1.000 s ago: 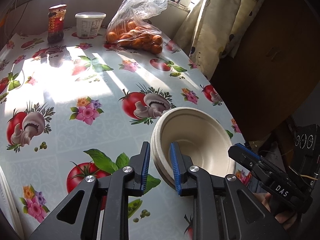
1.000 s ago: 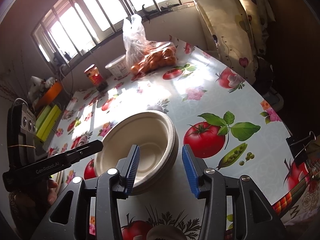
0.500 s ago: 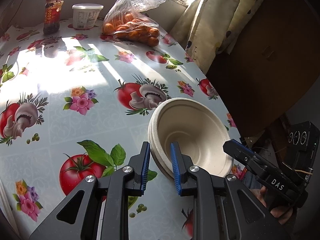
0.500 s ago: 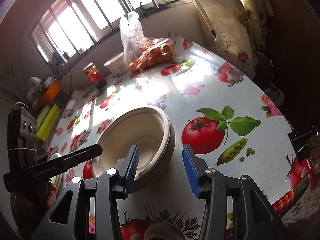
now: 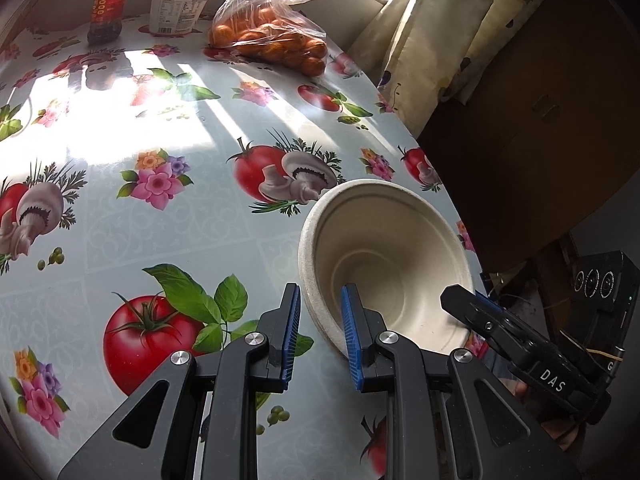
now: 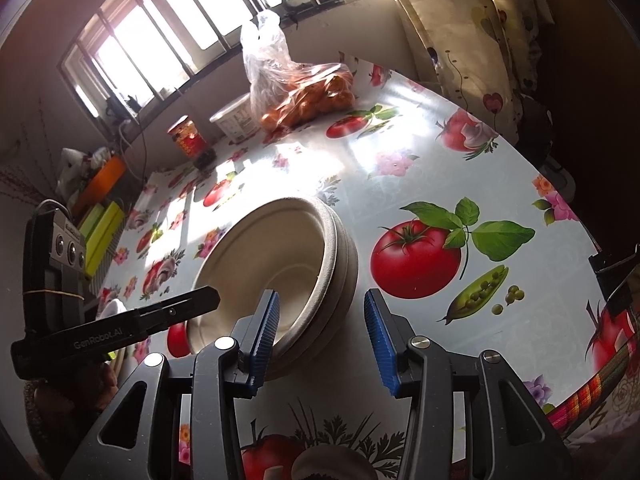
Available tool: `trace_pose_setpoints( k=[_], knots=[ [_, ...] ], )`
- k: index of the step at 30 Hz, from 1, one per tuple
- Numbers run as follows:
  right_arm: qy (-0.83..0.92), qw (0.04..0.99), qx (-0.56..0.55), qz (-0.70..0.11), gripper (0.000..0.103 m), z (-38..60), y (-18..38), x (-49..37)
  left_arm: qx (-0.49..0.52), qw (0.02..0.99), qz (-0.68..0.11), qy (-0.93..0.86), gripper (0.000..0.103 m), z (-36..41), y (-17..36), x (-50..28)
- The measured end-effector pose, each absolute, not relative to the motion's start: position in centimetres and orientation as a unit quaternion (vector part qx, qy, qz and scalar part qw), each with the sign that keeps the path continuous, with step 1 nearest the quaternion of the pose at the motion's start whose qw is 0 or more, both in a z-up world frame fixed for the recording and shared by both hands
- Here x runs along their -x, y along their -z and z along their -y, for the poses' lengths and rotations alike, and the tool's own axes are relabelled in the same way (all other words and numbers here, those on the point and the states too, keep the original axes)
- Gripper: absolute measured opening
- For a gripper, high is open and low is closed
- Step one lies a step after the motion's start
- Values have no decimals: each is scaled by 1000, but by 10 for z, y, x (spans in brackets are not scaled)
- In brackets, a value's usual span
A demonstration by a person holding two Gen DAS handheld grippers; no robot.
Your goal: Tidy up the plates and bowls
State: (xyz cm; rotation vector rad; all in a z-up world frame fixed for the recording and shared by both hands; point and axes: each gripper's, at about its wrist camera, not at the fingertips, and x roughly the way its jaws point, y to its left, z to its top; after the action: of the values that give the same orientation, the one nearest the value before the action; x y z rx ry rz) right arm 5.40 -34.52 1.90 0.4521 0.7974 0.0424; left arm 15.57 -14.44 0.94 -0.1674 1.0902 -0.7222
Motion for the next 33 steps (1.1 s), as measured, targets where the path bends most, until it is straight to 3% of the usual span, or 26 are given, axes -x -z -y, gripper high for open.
trace_pose_setpoints(
  k=[17, 33],
  knots=[
    [-23, 897, -218, -384, 32, 345, -18, -55, 74, 795, -504, 331, 22, 147, -9, -154],
    [-26, 898, -215, -384, 31, 351, -16, -56, 73, 797, -503, 328, 22, 146, -12, -153]
  ],
)
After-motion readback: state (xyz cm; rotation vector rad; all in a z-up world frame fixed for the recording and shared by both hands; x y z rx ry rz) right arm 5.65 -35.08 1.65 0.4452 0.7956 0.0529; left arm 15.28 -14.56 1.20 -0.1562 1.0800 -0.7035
